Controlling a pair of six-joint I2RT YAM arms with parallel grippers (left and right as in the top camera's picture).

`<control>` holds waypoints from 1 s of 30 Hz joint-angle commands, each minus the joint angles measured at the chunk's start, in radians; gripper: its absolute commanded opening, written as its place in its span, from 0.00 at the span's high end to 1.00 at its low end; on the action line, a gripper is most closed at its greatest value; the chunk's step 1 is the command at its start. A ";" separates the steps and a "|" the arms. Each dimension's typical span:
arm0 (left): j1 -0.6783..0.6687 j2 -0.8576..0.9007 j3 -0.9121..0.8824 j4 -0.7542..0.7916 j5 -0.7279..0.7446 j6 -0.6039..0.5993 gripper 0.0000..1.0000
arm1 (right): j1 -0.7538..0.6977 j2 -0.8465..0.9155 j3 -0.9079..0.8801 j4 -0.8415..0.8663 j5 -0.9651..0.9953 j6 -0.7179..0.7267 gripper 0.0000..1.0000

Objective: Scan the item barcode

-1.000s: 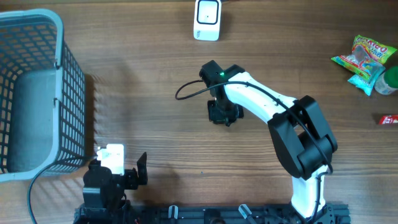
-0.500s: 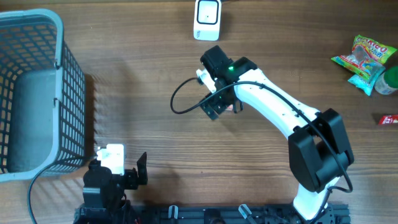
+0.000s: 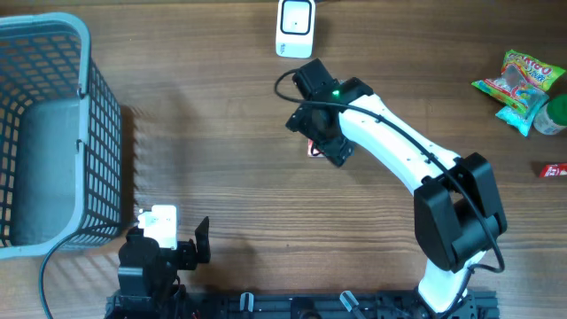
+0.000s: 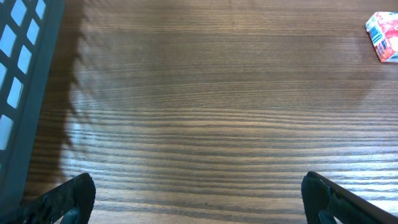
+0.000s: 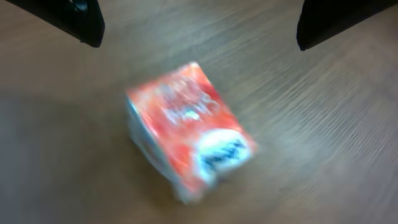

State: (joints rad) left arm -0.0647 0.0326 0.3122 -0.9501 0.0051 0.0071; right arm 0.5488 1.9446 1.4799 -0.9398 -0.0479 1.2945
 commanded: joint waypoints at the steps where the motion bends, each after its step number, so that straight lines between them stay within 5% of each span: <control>1: -0.002 -0.004 -0.002 0.002 -0.003 0.015 0.00 | 0.005 -0.004 0.003 0.004 -0.091 0.325 0.00; 9: -0.002 -0.004 -0.002 0.002 -0.003 0.015 0.00 | 0.004 -0.004 0.003 0.052 -0.100 0.401 0.00; 13: -0.002 -0.004 -0.002 0.002 -0.003 0.015 0.00 | 0.003 0.005 -0.001 -0.015 -0.164 0.766 0.00; 30: -0.002 -0.004 -0.002 0.002 -0.003 0.015 0.00 | -0.108 0.163 -0.001 0.138 -0.171 0.718 0.00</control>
State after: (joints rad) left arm -0.0647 0.0326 0.3122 -0.9504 0.0051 0.0067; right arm 0.4564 2.0975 1.4799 -0.8165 -0.2207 2.0174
